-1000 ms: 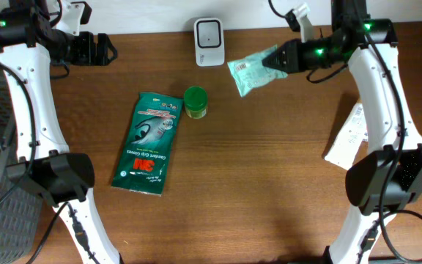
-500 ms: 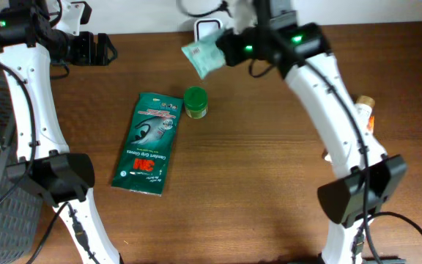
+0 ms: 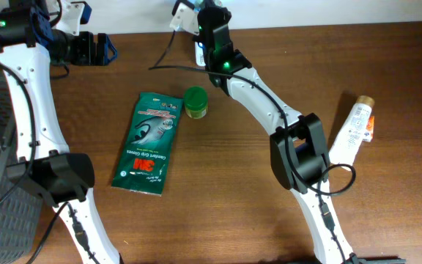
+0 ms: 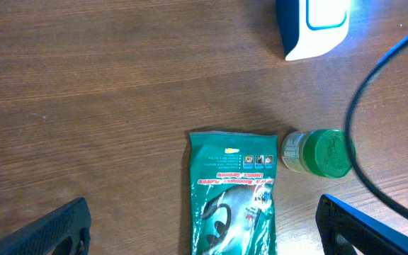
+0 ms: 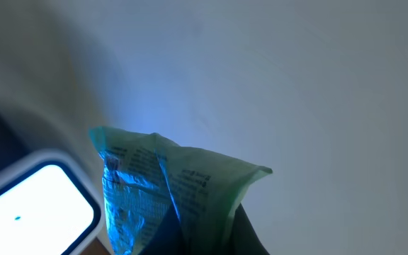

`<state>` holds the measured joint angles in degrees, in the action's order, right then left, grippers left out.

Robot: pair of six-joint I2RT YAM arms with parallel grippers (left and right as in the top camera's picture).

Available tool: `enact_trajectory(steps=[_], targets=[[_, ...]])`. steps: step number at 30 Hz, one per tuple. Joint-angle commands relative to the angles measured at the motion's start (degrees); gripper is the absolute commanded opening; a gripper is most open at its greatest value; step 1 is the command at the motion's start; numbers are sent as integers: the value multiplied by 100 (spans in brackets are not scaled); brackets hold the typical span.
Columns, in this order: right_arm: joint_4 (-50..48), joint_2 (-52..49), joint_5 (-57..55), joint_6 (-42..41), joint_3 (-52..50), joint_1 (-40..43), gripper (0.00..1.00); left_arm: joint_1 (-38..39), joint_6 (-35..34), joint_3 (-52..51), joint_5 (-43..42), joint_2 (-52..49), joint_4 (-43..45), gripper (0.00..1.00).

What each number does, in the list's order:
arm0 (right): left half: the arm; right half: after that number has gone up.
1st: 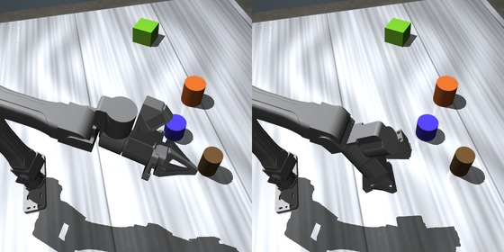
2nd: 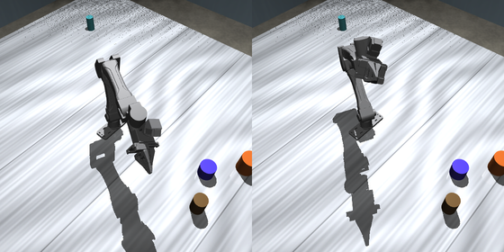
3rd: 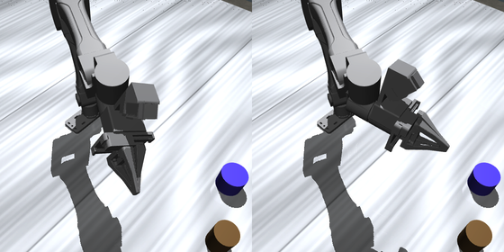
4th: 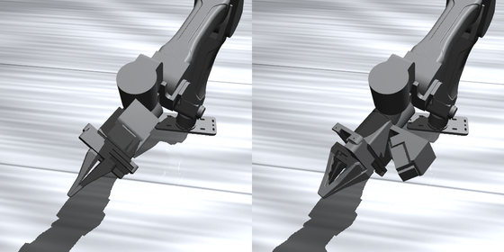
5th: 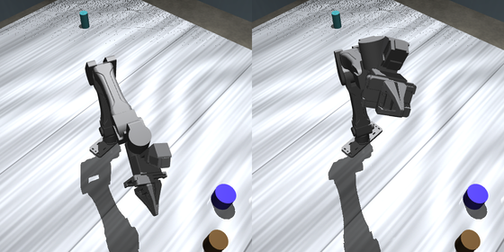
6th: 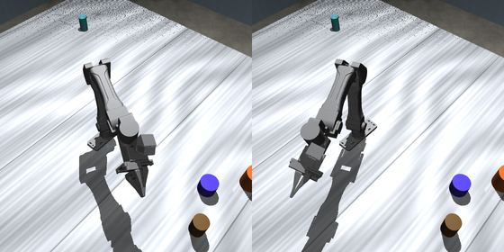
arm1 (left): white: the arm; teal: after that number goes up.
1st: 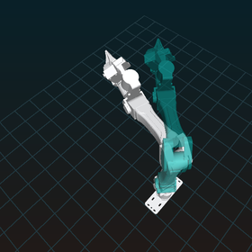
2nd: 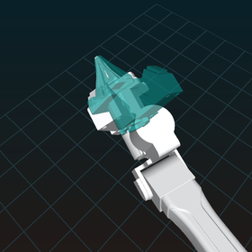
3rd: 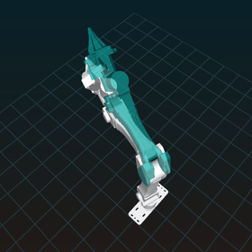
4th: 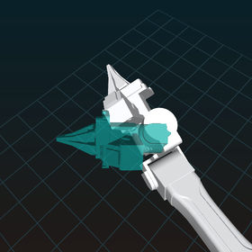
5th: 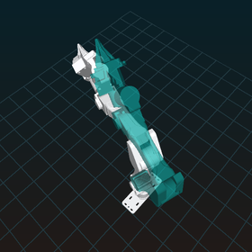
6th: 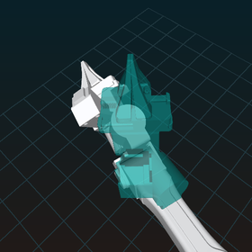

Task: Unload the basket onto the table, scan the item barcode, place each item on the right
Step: 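Hold the wipes packet up to the scanner with the right gripper, then place the wipes packet at the right edge and release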

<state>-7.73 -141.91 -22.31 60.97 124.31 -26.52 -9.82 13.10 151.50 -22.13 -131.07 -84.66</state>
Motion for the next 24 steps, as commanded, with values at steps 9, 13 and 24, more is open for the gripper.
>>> enact_trajectory(steps=[9, 13, 24], targets=[[-63, -149, 105, 74, 63, 190, 4, -4, 68, 37, -59, 70, -7, 99], [310, 424, 109, -1182, 63, 192, 4, -4, 68, 37, -59, 70, -7, 99], [7088, 3591, 857, -6505, 63, 1335, 4, -4, 70, 37, -59, 70, -7, 99]])
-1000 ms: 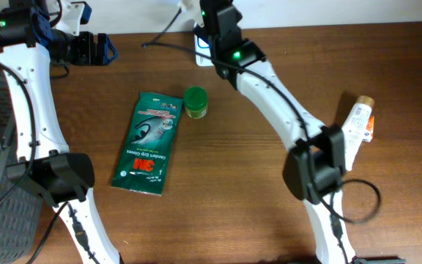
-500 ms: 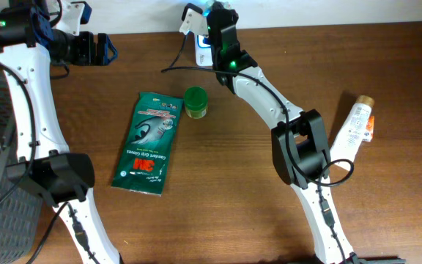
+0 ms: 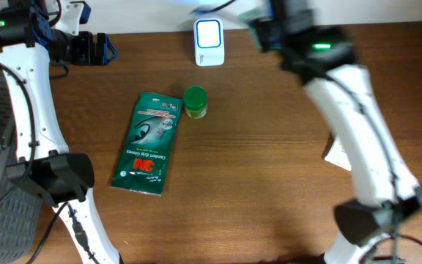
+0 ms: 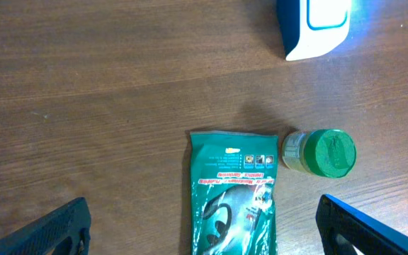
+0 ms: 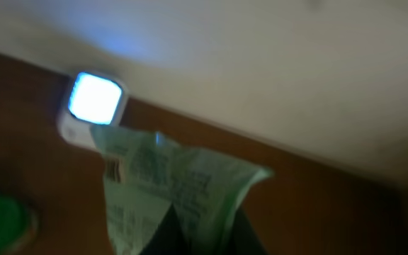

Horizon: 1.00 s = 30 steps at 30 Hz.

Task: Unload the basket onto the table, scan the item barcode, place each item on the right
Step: 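Place the wipes packet at the right edge and release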

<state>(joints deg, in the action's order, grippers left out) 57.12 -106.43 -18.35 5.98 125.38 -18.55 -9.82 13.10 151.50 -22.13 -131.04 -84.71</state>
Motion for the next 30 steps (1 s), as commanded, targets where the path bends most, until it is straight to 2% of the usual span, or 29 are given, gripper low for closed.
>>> enact_trajectory(steps=[1, 4, 8, 14, 17, 20, 22, 23, 26, 27, 30], targets=[[1300, -35, 868, -1150, -81, 1005, 4, -4, 68, 37, -59, 68, -2, 99], [2031, -374, 1596, -1447, -446, 2002, 4, -4, 68, 37, -59, 68, -2, 99], [1687, -929, 2138, -1443, -1307, 2885, 4, -4, 68, 37, -59, 68, -2, 99], [686, -1432, 1803, -1445, -2236, 3064, 4, -4, 68, 37, -59, 68, -2, 99], [682, -1451, 1287, -1447, -2253, 3064, 17, -4, 70, 37, -59, 68, -2, 99], [1279, -1440, 1213, -1447, -2055, 3051, 51, -4, 68, 37, -59, 68, -2, 99], [1930, -1368, 1346, -1436, -1462, 2929, 64, -4, 70, 37, -59, 68, -2, 99], [2192, -1325, 1523, -1366, -1119, 2809, 67, -4, 70, 37, -59, 68, -2, 99], [2699, -1294, 1777, -1200, -125, 2118, 85, -4, 70, 37, -59, 68, -2, 99], [2667, -1294, 1792, -1202, 68, 1818, 99, -4, 70, 37, -59, 68, -2, 99], [2055, -1311, 2297, -1029, 129, 1034, 98, -4, 70, 37, -59, 68, -2, 99]])
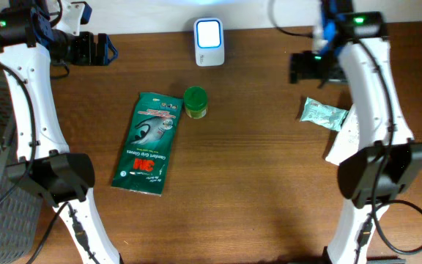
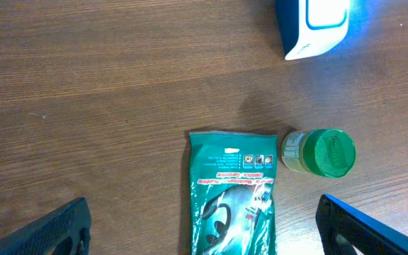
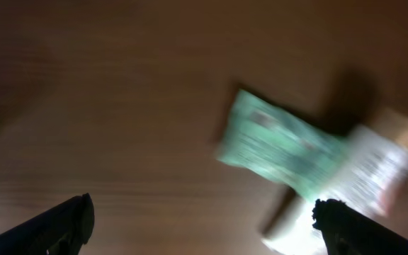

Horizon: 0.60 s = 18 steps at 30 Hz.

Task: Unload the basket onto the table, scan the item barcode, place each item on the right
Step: 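Place the wipes packet at the right edge and release, then reach the right gripper over the green-capped bottle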

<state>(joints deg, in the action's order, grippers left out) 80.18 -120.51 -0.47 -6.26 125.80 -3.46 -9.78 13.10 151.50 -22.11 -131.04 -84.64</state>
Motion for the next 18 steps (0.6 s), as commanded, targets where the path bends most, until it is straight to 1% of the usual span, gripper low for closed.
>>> enact_trajectory(steps=[1, 2, 4, 6, 11, 14, 18], targets=[[-461, 81, 791, 691, 79, -693, 98, -9, 68, 37, -61, 68, -9, 99], [-767, 24, 933, 1250, 76, -1032, 98, -9, 68, 37, -61, 68, -9, 99], [-1213, -133, 929, 1825, 76, -1558, 98, -9, 68, 37, -61, 68, -9, 99], [-1637, -398, 933, 1849, 76, -1928, 99, -9, 70, 37, -61, 68, -9, 99], [-2271, -1130, 927, 1943, 76, -2592, 100, -9, 70, 37, -61, 68, -9, 99], [-2435, -1471, 938, 1954, 76, -2739, 100, -9, 68, 37, -61, 68, -9, 99], [-2542, -1646, 1233, 1952, 74, -2728, 98, -9, 68, 37, -61, 68, -9, 99]])
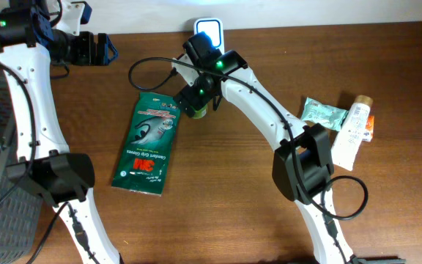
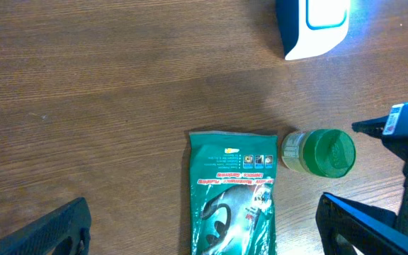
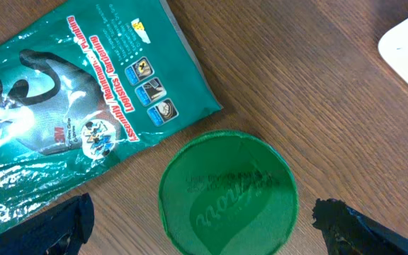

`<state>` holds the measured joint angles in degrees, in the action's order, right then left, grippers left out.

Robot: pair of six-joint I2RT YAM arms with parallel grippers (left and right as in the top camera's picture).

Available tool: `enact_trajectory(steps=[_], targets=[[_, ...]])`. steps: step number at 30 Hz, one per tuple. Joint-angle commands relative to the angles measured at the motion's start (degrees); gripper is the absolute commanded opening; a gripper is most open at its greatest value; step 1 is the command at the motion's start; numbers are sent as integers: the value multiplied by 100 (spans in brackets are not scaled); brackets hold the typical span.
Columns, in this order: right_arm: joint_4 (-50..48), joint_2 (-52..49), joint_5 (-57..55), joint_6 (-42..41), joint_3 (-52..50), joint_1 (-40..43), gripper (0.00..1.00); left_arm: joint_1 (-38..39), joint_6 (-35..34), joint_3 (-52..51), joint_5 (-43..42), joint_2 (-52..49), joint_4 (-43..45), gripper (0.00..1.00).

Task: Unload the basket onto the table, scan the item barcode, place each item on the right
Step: 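Reach the right gripper over the green-capped bottle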

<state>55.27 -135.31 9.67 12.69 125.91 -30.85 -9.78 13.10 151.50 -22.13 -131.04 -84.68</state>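
The white scanner [image 1: 209, 29] glows blue at the table's back edge; it also shows in the left wrist view [image 2: 314, 25]. A green-lidded jar [image 3: 225, 191] stands upright beside a dark green 3M pouch [image 3: 69, 134]. My right gripper [image 3: 207, 227] hangs open straight above the jar, one finger on each side of the lid, not touching it. From overhead the right gripper [image 1: 196, 99] hides part of the jar [image 1: 198, 112]. My left gripper [image 1: 94, 48] is open high at the back left, looking down on the pouch [image 2: 232, 191] and jar [image 2: 319, 152].
A small light green packet [image 1: 321, 112] lies at the right next to a white tube with an orange cap [image 1: 350, 132]. A black cable [image 1: 149, 66] loops over the table behind the pouch. A dark mesh basket stands at the left edge.
My right gripper was open over the right side of the table above the light green packet. Now it is open above the green-lidded jar near the pouch. The left arm has not moved.
My right gripper first held the light green packet up by the glowing scanner. Then it had the packet further right. Later the packet lay beside the white tube with the gripper open over it. Now that gripper is over the jar.
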Motion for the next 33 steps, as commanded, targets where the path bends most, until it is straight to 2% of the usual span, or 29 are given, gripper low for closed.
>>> enact_trajectory(steps=[1, 6, 10, 12, 14, 19, 21, 22, 26, 29, 33], targets=[[-79, -214, 214, 57, 63, 11, 97, -9, 68, 37, -59, 68, -4, 99], [-264, -492, 0, 37, 63, 22, 94, -9, 70, 37, -59, 68, -4, 99], [-273, -492, -15, -33, 63, 46, 73, -9, 70, 37, -59, 68, -4, 99], [-262, -490, -299, -435, 66, 85, 69, -9, 68, 37, -59, 68, -4, 99], [-142, -457, -302, -468, 79, 129, 63, -9, 68, 37, -59, 68, -4, 99], [247, 114, -365, -761, 81, 175, 61, -9, 70, 37, -59, 68, -4, 99], [584, 520, -1047, -1718, 81, 243, 61, -9, 70, 37, -59, 68, -4, 99], [820, 656, -1412, -2457, 81, 321, 61, -9, 70, 37, -59, 68, -4, 99], [1384, 656, -1897, -4284, 74, 837, 61, -9, 70, 37, -59, 68, -4, 99], [1392, 533, -1941, -5202, -15, 1207, 59, -9, 70, 37, -59, 68, -4, 99], [1099, 372, -1947, -5949, -396, 1333, 59, -9, 70, 37, -59, 68, -4, 99]])
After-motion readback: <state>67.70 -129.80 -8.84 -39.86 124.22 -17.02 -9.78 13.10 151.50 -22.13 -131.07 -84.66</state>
